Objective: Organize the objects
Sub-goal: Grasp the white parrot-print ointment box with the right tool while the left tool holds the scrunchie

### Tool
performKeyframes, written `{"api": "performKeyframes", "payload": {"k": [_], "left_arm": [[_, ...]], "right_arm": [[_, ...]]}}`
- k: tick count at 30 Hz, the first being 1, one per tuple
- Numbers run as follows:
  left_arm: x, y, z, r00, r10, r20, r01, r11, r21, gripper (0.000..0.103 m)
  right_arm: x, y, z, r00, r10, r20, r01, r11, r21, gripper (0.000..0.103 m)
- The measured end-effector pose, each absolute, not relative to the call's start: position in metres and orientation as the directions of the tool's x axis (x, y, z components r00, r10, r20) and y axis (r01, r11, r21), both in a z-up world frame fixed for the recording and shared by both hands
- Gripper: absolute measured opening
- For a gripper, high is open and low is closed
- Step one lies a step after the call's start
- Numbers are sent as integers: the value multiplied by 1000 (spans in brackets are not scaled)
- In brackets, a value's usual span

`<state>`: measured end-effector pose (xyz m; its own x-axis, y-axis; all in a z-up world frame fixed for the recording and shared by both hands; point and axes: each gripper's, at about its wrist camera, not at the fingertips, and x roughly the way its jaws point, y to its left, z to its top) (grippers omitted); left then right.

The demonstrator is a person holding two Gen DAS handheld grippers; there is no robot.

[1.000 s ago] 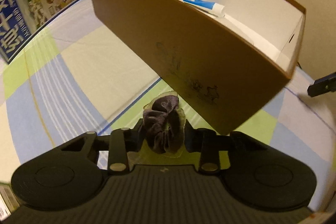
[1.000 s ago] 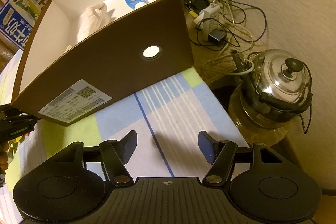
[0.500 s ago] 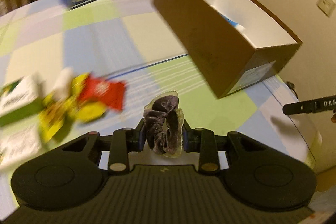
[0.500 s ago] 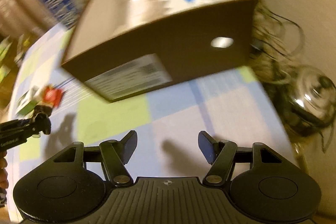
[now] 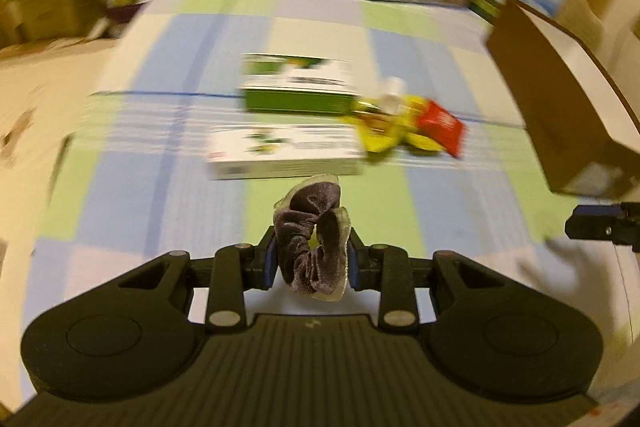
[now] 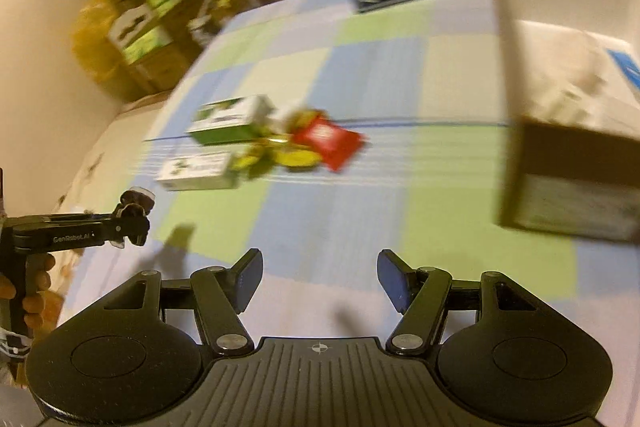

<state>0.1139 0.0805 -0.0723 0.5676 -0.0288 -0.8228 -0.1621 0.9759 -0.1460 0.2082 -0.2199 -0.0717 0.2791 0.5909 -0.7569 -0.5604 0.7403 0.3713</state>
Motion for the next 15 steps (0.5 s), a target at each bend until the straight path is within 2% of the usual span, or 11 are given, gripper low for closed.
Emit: {"api": "performKeyframes", "payload": {"k": [7, 15], "left_arm": [[92, 132, -69, 567, 49, -823, -293, 945, -145, 28], [87, 164, -73, 559, 77, -826, -360, 920, -158, 28]], "right_arm": [[220, -145, -76, 218, 662, -718, -663, 640, 389, 62], [239, -65, -86, 162, 688, -707, -785, 524, 330, 61]]}}
